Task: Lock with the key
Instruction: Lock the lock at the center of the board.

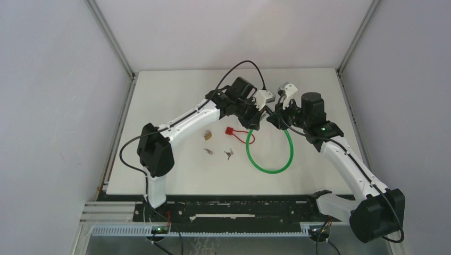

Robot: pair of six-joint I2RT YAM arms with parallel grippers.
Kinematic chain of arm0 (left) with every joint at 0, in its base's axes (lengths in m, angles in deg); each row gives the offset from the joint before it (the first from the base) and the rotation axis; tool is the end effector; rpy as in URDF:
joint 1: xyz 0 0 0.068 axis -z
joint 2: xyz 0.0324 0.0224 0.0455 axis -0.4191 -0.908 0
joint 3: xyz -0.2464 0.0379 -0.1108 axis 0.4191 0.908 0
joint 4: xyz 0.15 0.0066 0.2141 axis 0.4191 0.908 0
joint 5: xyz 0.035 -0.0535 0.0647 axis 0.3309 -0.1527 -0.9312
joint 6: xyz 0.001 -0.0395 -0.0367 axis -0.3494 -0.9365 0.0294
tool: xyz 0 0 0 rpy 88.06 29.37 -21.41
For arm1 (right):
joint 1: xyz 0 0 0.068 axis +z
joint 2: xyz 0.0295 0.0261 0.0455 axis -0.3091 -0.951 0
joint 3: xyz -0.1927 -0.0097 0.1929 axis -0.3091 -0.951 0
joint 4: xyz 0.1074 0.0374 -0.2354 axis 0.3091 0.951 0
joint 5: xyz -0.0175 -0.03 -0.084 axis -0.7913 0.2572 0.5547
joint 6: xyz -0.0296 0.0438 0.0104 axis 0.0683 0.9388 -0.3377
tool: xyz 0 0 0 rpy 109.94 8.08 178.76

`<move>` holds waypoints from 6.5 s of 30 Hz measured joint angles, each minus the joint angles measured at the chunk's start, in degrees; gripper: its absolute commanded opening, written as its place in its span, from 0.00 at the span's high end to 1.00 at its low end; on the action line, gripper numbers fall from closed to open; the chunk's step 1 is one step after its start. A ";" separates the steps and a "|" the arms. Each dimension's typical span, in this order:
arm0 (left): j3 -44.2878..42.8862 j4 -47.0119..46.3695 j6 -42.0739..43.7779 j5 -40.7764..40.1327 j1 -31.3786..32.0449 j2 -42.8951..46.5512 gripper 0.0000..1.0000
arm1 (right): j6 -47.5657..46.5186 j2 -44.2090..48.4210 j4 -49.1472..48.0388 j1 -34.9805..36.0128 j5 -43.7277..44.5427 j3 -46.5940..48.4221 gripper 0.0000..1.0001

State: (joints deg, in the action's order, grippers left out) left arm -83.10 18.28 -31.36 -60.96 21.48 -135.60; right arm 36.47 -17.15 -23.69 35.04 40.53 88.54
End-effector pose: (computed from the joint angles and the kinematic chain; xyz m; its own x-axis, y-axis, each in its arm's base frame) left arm 0.2895 -0.3237 0.3039 -0.4033 0.6035 -0.6878 0.9083 0.3554 -0.2207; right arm 0.2343 0.0878 0.3109 -0.3636 -0.2465 -0.8983 -0.6851 0.7242 0.0786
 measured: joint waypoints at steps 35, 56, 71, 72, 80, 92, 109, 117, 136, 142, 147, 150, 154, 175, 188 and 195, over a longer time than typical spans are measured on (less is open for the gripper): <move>-1.01 -0.26 -3.43 4.83 -1.11 -0.35 1.00 | -5.88 1.75 -3.08 3.87 6.05 -2.38 1.00; -1.36 -0.09 0.37 9.88 -2.95 -0.33 1.00 | -7.23 1.88 -8.31 4.70 4.48 -5.07 0.99; 5.18 -3.28 7.80 8.81 -2.08 3.85 1.00 | -9.31 1.95 -6.64 0.28 -9.29 -5.95 0.84; 5.44 -3.32 8.20 8.55 -2.01 4.04 1.00 | -9.77 1.90 -6.54 0.28 -9.66 -5.99 0.84; 7.85 -4.46 11.15 4.83 -1.33 6.86 1.00 | -14.47 1.84 -7.96 0.24 -12.59 -6.10 0.95; 20.37 -11.89 14.08 -2.03 -0.79 16.44 1.00 | -16.85 1.90 -26.01 3.82 -15.17 -14.29 1.00; 31.61 -23.39 14.51 -2.99 1.62 20.90 0.90 | -19.82 6.38 -30.45 4.61 -15.52 -21.35 1.00; 34.58 -27.74 10.32 -2.78 1.64 21.42 0.83 | -21.86 6.25 -30.29 4.31 -16.00 -22.03 1.00; 35.52 -27.78 11.54 -5.09 2.21 23.45 0.99 | -27.56 7.04 -29.46 5.29 -15.93 -21.22 1.00; 35.52 -27.76 16.68 -8.13 2.23 25.20 1.00 | -30.18 6.01 -29.20 6.49 -14.56 -19.04 1.00; 35.52 -27.58 18.29 -8.85 2.34 25.35 1.00 | -31.67 5.66 -28.48 6.71 -14.38 -18.67 1.00; 35.65 -27.36 18.64 -9.25 2.62 25.35 1.00 | -32.17 5.68 -27.93 6.73 -14.45 -18.73 1.00; 36.72 -28.09 18.62 -9.70 3.10 25.35 0.99 | -32.63 5.66 -27.63 6.71 -14.80 -19.37 1.00; 37.55 -30.32 18.47 -10.82 3.54 25.42 0.50 | -30.38 5.05 -27.34 2.43 -19.67 -19.54 1.00; 40.02 -25.79 20.17 -10.08 1.81 28.96 0.36 | -28.68 4.70 -27.71 2.43 -19.78 -19.61 1.00; 39.78 -20.44 20.63 -1.77 -2.36 32.50 0.35 | -28.61 4.70 -27.74 2.19 -19.54 -19.69 1.00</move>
State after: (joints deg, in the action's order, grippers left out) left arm -43.32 -2.16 -10.72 -62.73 19.12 -103.10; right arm 7.86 -12.45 -51.43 37.23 20.99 68.85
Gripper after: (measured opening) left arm 0.650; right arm 0.284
